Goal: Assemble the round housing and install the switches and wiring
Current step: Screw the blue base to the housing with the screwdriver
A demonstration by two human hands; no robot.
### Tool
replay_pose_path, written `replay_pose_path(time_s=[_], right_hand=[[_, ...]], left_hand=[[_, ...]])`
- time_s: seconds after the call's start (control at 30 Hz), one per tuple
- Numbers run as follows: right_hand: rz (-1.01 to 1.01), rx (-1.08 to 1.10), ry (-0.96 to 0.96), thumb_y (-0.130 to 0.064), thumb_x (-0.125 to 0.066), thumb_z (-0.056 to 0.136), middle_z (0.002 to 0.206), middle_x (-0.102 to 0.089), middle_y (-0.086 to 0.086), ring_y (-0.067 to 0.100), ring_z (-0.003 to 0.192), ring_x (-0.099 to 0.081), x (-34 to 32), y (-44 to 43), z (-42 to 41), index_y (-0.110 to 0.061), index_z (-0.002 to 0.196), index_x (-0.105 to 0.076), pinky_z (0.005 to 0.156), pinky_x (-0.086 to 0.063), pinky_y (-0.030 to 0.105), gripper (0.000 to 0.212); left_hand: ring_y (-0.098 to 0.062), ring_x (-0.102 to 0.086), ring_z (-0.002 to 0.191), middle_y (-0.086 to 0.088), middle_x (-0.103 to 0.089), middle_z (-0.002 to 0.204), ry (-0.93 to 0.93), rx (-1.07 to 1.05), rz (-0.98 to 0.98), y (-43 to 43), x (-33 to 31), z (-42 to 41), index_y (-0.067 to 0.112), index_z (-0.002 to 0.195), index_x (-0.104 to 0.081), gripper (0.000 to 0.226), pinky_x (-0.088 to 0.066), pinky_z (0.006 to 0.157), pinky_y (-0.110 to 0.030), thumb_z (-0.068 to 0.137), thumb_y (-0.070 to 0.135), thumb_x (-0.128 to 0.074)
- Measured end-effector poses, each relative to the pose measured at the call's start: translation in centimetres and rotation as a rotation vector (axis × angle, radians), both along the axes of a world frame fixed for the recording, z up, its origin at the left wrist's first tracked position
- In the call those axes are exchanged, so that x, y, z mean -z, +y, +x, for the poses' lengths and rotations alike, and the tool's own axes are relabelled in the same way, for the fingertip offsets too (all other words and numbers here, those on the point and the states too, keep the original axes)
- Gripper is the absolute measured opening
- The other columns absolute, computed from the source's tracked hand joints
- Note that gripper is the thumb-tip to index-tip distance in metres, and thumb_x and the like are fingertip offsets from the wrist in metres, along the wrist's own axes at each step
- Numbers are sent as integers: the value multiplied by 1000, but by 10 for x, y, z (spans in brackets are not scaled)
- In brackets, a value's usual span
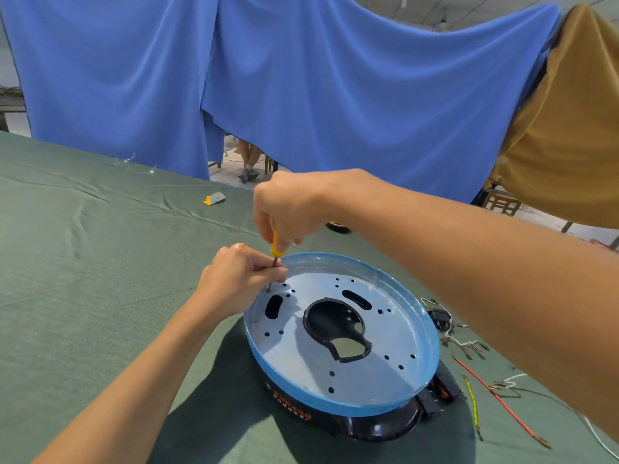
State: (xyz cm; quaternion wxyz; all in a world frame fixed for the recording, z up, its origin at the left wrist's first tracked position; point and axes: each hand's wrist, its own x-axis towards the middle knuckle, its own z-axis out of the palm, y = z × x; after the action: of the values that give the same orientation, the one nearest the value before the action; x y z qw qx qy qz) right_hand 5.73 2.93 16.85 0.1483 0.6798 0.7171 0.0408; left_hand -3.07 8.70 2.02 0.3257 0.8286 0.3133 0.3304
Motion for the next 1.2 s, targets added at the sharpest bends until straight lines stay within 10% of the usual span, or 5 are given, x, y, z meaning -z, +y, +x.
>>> replay_pose_path(time_s=[0.27,0.43,0.6,0.8,1.2], right_hand=[[3,131,127,-17,-60,92,46,-62,-6,14,54,-63,9,3,7,-10,67,-64,55,-49,22,26],[9,330,256,-1,-34,94,36,-54,1,13,28,-42,18,5,8,-4,69,-51,38,-34,13,31],[-45,259,270,-33,-58,96,74,-69,6,19,56,-67,6,-2,3,-2,91,-60,55,-56,25,31],[1,16,15,-15,-64,90,49,-60,-9,8,55,-64,-4,-5,2,-16,93,-72,44,-48,17,9],[-11,160,55,-10,-36,99,38,-59,0,13,32,-54,15,11,-2,-5,65,-52,41,-48,21,38]], left_hand=[[-27,-69,97,-1,-77,83,-23,14,-49,-3,-1,0,55,75,-65,27,-52,84,-56,81,33,-79],[-28,-68,100,-3,-77,87,-14,20,-68,-2,0,-1,43,75,-70,16,-50,89,-57,80,31,-80],[-25,-66,104,-3,-76,90,23,36,-43,-2,-1,-2,54,76,-65,25,-50,91,-54,83,33,-76],[-24,-67,105,-2,-76,89,11,29,-52,1,1,-1,58,79,-63,29,-51,92,-53,84,33,-75],[-27,-68,102,-5,-76,91,12,18,-77,3,4,1,23,87,-78,10,-52,88,-54,82,33,-77]])
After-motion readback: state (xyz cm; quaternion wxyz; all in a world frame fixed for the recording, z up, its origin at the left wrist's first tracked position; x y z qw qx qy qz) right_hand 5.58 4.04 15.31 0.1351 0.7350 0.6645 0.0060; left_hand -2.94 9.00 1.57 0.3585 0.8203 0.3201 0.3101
